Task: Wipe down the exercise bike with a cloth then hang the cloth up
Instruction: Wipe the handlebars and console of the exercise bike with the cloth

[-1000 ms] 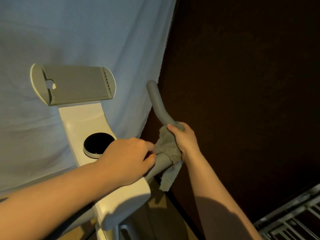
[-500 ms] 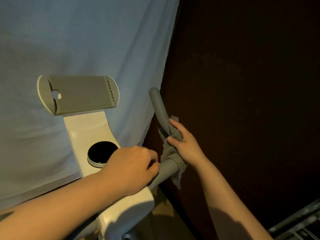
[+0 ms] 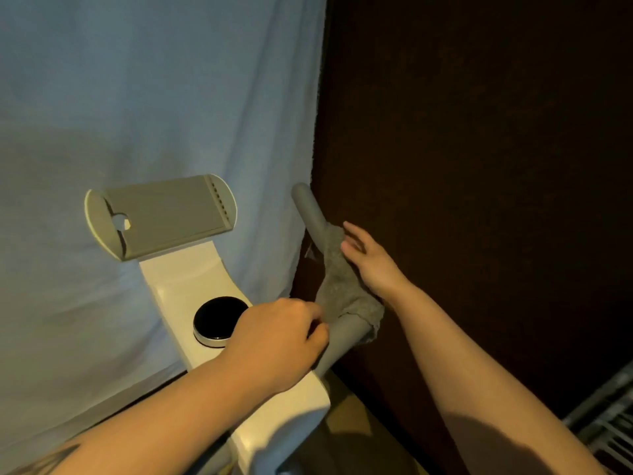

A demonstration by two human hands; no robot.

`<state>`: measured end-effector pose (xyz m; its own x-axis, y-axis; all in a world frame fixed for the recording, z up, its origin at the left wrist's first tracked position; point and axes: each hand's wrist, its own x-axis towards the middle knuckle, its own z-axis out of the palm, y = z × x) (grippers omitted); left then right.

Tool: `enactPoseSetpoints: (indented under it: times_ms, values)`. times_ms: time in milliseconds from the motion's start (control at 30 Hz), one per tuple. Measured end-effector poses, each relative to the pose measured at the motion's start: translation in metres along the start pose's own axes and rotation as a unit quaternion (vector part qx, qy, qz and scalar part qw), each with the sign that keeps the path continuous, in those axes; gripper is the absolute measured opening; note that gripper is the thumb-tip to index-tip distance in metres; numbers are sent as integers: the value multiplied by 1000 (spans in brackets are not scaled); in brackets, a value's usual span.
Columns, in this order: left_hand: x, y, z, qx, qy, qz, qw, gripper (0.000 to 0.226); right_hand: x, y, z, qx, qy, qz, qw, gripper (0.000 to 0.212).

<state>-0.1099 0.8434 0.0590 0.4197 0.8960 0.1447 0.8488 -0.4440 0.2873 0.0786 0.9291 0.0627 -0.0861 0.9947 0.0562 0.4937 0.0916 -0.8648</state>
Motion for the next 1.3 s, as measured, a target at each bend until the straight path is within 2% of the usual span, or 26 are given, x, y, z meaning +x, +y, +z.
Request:
enactPoseSetpoints:
  times_ms: [67, 133, 300, 367, 500, 633, 767, 867, 1000, 1067, 1133, 1300]
  values:
    - [-3, 0, 0, -15, -1, -6, 1000, 29, -6, -1, 14, -191, 8, 50, 980, 62]
    - [-3, 0, -2, -20, 1, -2, 1000, 28, -18, 5, 26, -288, 43, 82, 953, 70]
    - [-1, 1, -2, -22, 2, -2, 1000, 27, -7, -2, 24, -214, 98, 151, 960, 62]
    - [-2, 0, -3, -29, 0, -6, 1000, 26, -14, -2, 29, -197, 143, 151, 958, 57]
    - [0, 0, 0, -42, 17, -3, 999, 25, -39, 7, 50, -24, 229, 158, 960, 57]
    - [2, 0, 0, -76, 31, 5, 997, 24, -65, -7, 78, 10, 252, 173, 952, 64]
    - [0, -1, -3, -122, 12, 14, 992, 26, -109, -17, 97, 48, 238, 141, 960, 56]
    - [0, -2, -4, -160, 25, 6, 987, 29, -140, -27, 106, 32, 253, 129, 958, 56]
    - [-1, -7, -5, -237, 62, -1, 970, 26, -162, -45, 116, -115, 285, 153, 939, 44]
    - [-1, -7, -5, -256, 71, 3, 964, 25, -167, -50, 122, -104, 292, 137, 941, 38]
    - [-2, -8, -5, -260, 77, 4, 963, 26, -171, -53, 128, -80, 284, 109, 949, 37]
    - [-7, -11, -3, -211, 50, 41, 975, 28, -174, -46, 129, -136, 234, 62, 961, 36]
